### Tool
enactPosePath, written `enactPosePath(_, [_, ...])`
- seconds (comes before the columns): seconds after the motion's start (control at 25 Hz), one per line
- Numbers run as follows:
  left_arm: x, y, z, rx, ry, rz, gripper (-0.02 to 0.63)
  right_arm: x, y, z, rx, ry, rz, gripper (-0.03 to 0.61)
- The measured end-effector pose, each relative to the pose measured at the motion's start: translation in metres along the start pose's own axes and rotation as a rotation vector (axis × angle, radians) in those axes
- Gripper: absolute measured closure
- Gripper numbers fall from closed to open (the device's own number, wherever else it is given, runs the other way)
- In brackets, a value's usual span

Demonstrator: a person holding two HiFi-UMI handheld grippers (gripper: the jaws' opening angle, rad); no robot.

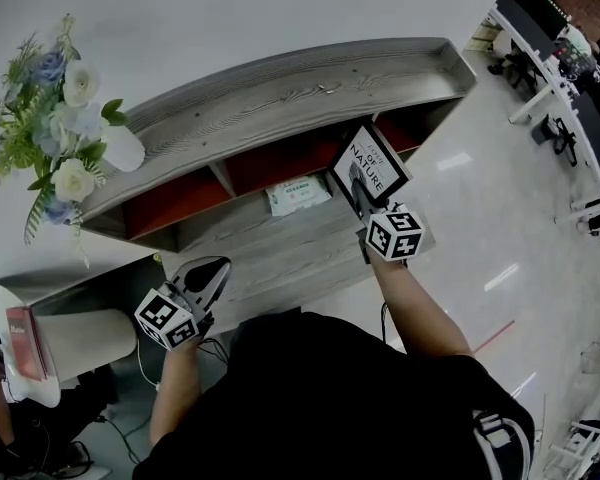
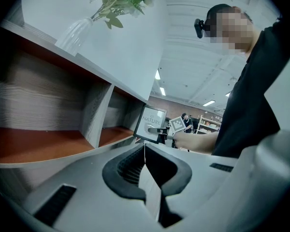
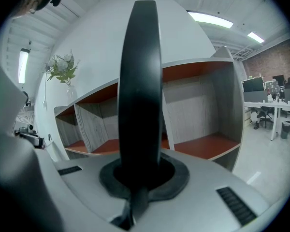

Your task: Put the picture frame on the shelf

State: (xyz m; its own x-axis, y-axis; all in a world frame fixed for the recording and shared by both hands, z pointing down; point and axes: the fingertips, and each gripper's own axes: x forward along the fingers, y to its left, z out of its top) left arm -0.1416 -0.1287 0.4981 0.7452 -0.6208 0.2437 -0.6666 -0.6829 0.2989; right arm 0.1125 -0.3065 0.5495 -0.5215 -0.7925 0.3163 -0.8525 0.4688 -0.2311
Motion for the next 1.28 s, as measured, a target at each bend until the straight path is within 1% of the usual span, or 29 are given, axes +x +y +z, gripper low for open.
enactPosePath(0.16, [0.002,-0.001,0.000,0.019,-0.002,-0.018,0.594,0.001,0.002,0.003,-0.003,-0.002,0.002,0.555])
enactPosePath(0.32, [-0.002,0.001,0.001,-0.003,-0.006,-0.005,0.594,0.000,0.003,0.006,-0.006,-0.008,-0.001,0.555])
enactPosePath(0.68, [-0.007,0.002,-0.002,0.000,-0.006,-0.008,0.594,0.009,0.000,0.007,-0.012,-0.011,-0.022,0.555])
enactPosePath(0.96, [-0.010,0.010,0.000,-0.002,-0.009,0.000,0.594,0.021,-0.002,0.010,0.004,-0.022,-0.043,0.555])
enactPosePath(1.16, [-0.009,0.014,-0.001,0.016,-0.005,-0.006,0.594,0.030,-0.004,0.011,0.004,-0.022,-0.057,0.555])
enactPosePath(1.28, [-0.008,0.014,-0.002,-0.003,0.000,0.002,0.594,0.034,-0.005,0.012,0.009,-0.023,-0.062,0.555])
